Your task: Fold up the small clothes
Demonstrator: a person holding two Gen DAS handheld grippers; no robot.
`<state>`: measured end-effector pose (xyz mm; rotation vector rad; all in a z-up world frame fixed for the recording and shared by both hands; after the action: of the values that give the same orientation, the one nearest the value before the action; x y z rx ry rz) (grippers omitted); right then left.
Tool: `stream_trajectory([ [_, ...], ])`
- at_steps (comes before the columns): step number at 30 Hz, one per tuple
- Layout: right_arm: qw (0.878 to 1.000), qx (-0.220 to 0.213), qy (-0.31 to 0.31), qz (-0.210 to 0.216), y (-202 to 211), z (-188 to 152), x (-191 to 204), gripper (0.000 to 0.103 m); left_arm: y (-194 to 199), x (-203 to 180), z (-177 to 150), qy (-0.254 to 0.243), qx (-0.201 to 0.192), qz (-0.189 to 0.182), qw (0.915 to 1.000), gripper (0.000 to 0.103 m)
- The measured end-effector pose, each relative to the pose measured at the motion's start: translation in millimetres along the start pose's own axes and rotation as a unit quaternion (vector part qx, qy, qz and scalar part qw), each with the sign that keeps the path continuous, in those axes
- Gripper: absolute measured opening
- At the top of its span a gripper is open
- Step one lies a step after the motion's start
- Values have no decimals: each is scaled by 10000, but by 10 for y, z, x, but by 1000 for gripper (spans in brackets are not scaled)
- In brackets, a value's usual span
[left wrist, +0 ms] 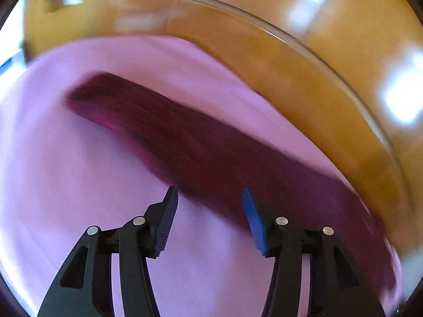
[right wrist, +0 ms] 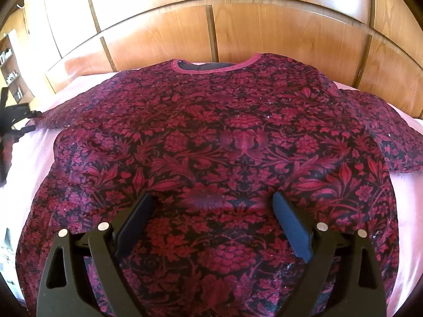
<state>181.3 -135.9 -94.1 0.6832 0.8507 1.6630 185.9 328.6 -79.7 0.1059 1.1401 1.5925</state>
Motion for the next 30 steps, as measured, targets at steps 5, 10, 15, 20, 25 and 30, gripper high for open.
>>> stream_trajectory([
  [5,9983,-307,-321,-370,372,-18,-272,89,227,-580,-903,-876,1031,-1569,9783,50],
  [10,9900,-170,-1024,-954,669,-305,-900,89,313,-790,-1574,-1087,1773,-2264,9516,50],
  [15,9874,448,-1382,-620,741,-764,-1158,66,368,-810,-1826,-1336,1714,-2008,9552,21],
  [20,9900,435,-1313,-271,904,-983,-1000,23,387,-872,-1688,-1694,1632,-1660,9577,7],
  [25,9929,442,-1101,-109,1110,-1071,-935,15,380,-828,-1605,-1897,1544,-1164,9626,0],
  [30,9924,595,-1075,-72,1097,-1084,-1056,16,442,-771,-1597,-1809,1444,-625,9708,0],
])
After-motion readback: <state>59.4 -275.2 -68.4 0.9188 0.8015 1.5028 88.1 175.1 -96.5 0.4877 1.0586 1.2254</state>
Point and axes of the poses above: each gripper's, at about its wrist camera, not at the fingertips, and y roughly against the way its jaws point, x to its left, z to its top, the point moved 1 cm from there along -y, roughly the way its jaws point, and after that the axes turned 9 degrees about -z, right-handed, at the moved point
